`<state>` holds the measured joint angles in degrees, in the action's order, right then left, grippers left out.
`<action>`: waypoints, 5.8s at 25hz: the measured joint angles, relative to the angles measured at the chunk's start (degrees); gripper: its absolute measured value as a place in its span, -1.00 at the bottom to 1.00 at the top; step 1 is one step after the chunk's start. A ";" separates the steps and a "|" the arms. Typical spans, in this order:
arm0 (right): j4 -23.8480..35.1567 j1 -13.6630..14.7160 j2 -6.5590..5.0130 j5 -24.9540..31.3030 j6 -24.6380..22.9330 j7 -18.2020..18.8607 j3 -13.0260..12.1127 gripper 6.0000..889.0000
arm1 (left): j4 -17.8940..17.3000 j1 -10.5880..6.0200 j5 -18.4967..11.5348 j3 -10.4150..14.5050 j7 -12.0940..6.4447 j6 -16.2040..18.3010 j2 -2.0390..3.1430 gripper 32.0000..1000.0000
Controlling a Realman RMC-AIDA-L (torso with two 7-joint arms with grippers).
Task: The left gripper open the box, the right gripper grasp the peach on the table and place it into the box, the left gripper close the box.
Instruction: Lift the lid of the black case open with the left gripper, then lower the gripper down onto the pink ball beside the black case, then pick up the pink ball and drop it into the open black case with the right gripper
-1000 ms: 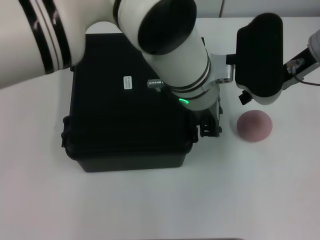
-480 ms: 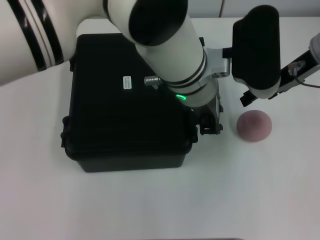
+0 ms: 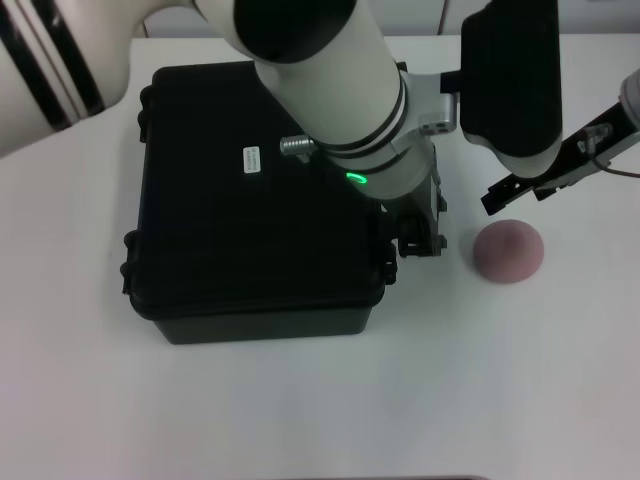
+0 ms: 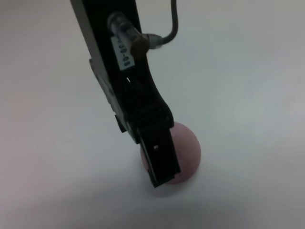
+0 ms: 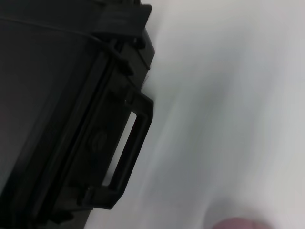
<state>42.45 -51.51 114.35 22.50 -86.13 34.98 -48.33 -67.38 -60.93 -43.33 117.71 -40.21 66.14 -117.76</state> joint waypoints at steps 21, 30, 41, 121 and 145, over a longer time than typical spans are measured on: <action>0.00 0.76 -0.07 2.81 -0.11 0.60 0.00 0.90 | -11.61 6.82 5.29 -10.51 -3.72 9.36 0.25 -0.30; 0.00 0.97 -0.10 2.81 0.01 0.94 0.00 0.90 | -14.76 8.71 5.43 -13.98 -5.33 11.90 0.27 -0.31; 0.00 1.62 -0.09 2.81 0.77 1.98 -0.06 0.90 | -17.80 9.61 5.06 -18.29 -7.12 15.97 0.24 -0.31; -14.65 1.32 3.30 2.66 24.73 11.25 -15.37 -0.16 | -21.21 11.91 -1.03 -31.72 -14.65 25.11 0.43 -0.31; 19.11 16.53 3.54 21.15 12.25 12.87 -14.56 -0.64 | -21.06 12.57 -1.11 -31.84 -15.58 24.72 0.43 -0.31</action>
<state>61.56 -34.98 117.89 43.65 -73.89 47.85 -62.89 -88.44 -48.36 -44.44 85.87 -55.80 90.86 -117.34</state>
